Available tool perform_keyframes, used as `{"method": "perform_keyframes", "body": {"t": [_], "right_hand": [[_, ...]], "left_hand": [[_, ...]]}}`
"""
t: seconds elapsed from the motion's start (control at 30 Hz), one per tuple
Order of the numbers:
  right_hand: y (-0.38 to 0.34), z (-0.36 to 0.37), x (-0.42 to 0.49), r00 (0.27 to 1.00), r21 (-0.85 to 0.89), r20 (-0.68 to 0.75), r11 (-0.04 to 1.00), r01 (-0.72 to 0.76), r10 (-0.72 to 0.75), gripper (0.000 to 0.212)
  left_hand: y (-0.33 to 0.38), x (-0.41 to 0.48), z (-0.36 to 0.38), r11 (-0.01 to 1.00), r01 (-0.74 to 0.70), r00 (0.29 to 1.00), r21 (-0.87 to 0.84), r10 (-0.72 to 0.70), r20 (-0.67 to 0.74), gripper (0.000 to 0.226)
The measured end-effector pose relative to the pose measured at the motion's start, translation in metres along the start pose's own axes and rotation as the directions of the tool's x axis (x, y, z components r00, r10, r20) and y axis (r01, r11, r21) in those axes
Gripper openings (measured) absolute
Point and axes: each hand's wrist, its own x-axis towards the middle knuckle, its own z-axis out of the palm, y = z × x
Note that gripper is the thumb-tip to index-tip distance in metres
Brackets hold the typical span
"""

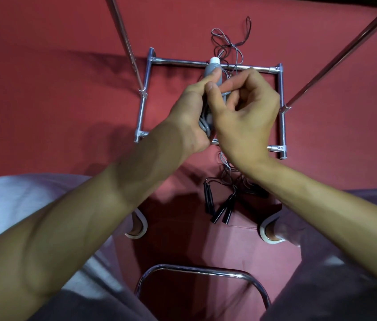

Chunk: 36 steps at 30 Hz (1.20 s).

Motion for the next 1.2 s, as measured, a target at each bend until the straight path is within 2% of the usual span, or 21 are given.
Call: {"method": "perform_keyframes", "body": {"t": [0.13, 0.2, 0.27, 0.33, 0.4, 0.47, 0.57, 0.63, 0.73, 0.93, 1.03, 1.2], "right_hand": [[0.003, 0.002, -0.004, 0.998, -0.031, 0.041, 0.998, 0.056, -0.054, 0.021], [0.004, 0.002, -0.006, 0.995, -0.013, 0.087, 0.998, 0.059, -0.057, 0.028], [0.005, 0.0, -0.005, 0.985, 0.011, 0.154, 0.997, 0.075, -0.076, 0.033], [0.003, -0.006, -0.002, 0.963, 0.031, 0.25, 0.995, 0.096, -0.101, 0.031], [0.001, -0.014, 0.004, 0.911, 0.07, 0.402, 0.995, 0.074, -0.096, 0.021], [-0.004, -0.025, 0.011, 0.816, 0.078, 0.574, 0.996, 0.037, -0.075, 0.013], [-0.009, -0.034, 0.015, 0.682, -0.01, 0.73, 0.996, 0.093, -0.056, 0.039], [-0.011, -0.033, 0.014, 0.655, -0.058, 0.753, 0.984, 0.169, -0.069, 0.045], [-0.011, -0.03, 0.014, 0.652, -0.069, 0.752, 0.973, 0.219, -0.094, 0.043], [-0.009, -0.028, 0.009, 0.705, -0.119, 0.695, 0.944, 0.308, -0.142, 0.036], [-0.006, -0.028, 0.012, 0.712, -0.124, 0.689, 0.945, 0.302, -0.137, 0.032], [-0.001, -0.028, 0.019, 0.688, -0.098, 0.721, 0.971, 0.219, -0.083, 0.025]], "left_hand": [[-0.009, 0.006, -0.001, 0.999, 0.029, 0.999, -0.045, -0.031, -0.039, 0.023], [-0.009, 0.007, -0.004, 0.999, 0.033, 0.996, -0.004, -0.033, -0.089, 0.02], [-0.007, 0.002, -0.004, 0.997, 0.047, 0.993, 0.058, -0.04, -0.113, 0.042], [-0.006, -0.003, -0.004, 0.993, 0.034, 0.997, 0.114, -0.026, -0.074, 0.067], [-0.006, -0.003, -0.004, 0.991, 0.004, 0.999, 0.137, 0.001, -0.038, 0.07], [-0.003, -0.001, -0.006, 0.992, 0.007, 0.998, 0.128, 0.0, -0.059, 0.061], [-0.002, 0.002, -0.013, 0.989, 0.006, 0.997, 0.148, 0.005, -0.072, 0.076], [-0.004, 0.003, -0.016, 0.989, 0.01, 0.996, 0.148, 0.003, -0.087, 0.079], [-0.003, 0.003, -0.017, 0.992, 0.012, 0.996, 0.124, -0.001, -0.088, 0.078], [-0.005, 0.006, -0.016, 0.995, 0.017, 0.997, 0.096, -0.01, -0.071, 0.075], [-0.003, 0.007, -0.016, 0.997, 0.061, 0.996, 0.057, -0.057, -0.065, 0.064], [0.001, 0.004, -0.015, 0.993, 0.062, 0.996, 0.104, -0.054, -0.077, 0.056]]}}
